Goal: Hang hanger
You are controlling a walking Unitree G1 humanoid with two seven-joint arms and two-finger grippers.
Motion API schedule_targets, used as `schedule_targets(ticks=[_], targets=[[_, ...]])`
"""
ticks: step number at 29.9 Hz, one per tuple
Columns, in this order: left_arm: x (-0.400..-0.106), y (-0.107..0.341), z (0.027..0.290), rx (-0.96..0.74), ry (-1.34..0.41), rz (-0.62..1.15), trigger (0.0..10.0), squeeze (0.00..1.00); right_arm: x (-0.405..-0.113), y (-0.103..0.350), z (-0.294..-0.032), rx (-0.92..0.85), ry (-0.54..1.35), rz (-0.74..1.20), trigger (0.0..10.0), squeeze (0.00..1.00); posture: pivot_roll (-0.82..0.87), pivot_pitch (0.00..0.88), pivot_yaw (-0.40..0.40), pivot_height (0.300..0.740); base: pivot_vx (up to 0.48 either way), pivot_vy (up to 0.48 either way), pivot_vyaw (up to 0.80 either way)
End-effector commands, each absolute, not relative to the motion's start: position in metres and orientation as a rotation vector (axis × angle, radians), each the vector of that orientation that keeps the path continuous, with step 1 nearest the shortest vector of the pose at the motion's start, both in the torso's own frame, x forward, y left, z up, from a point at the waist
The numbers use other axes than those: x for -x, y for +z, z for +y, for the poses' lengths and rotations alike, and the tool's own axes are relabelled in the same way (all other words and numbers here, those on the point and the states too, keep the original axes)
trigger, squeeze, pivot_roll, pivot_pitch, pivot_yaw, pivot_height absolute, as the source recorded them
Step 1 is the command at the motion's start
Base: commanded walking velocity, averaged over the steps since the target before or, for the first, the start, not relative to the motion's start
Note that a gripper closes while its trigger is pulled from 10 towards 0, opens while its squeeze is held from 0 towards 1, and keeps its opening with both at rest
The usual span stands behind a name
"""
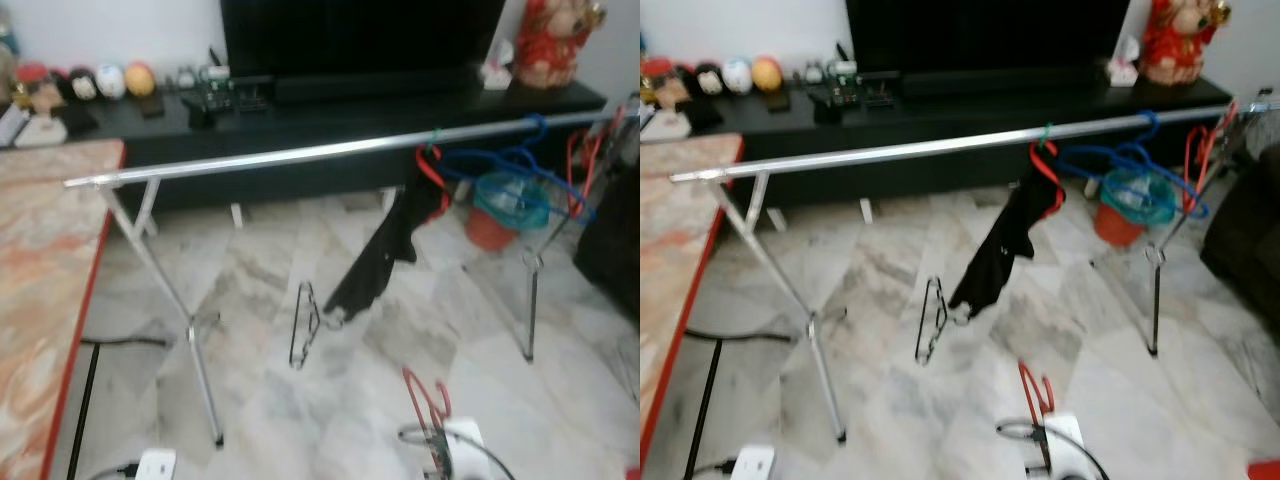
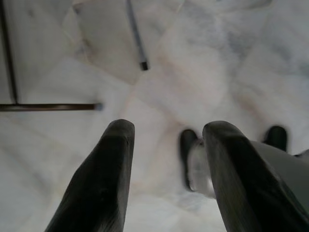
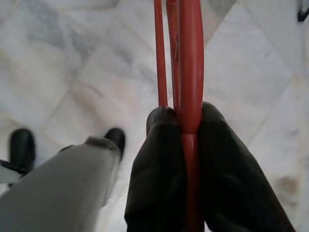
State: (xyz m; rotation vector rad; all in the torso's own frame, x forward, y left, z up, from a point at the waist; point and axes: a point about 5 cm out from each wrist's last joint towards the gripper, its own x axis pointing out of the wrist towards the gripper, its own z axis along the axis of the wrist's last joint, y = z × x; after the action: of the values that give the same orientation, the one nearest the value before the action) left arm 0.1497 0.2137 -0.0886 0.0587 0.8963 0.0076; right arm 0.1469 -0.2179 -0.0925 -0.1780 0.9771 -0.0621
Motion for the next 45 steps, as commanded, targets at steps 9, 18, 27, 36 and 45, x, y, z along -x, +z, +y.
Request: schedule_targets(ticks=[9,18,27,36,45], targets=[[-0.142,-0.089,0.228,-0.083,0.039,0.926,10.0,0.00,-0.156,-0.091,-0.207,0.154,-0.048,0.953,10.0,0.00,0.03,0.035,-0.024,0.740,0.354,0.000,0.20],[-0.141,-0.089,0.227,-0.085,0.039,0.926,10.0,0.00,-0.156,-0.091,-0.208,0.148,-0.044,0.953,10.0,0.00,0.03,0.036,-0.024,0.740,0.353,0.000,0.00],[-0.141,-0.090,0.227,-0.071,0.039,0.933,10.0,0.00,-0.156,-0.092,-0.202,0.126,0.001,0.962,10.0,0.00,0.03,0.036,-0.024,0.740,0.337,0.000,0.00],[-0.139,-0.092,0.224,-0.068,0.029,0.949,10.0,0.00,-0.151,-0.097,-0.188,0.113,0.098,1.028,10.0,0.00,0.03,0.035,-0.024,0.740,0.027,0.000,0.00],[-0.139,-0.092,0.224,-0.088,0.011,0.956,10.0,0.00,-0.157,-0.096,-0.186,0.129,0.104,1.043,10.0,0.00,0.02,0.034,-0.022,0.740,0.000,0.000,0.00]])
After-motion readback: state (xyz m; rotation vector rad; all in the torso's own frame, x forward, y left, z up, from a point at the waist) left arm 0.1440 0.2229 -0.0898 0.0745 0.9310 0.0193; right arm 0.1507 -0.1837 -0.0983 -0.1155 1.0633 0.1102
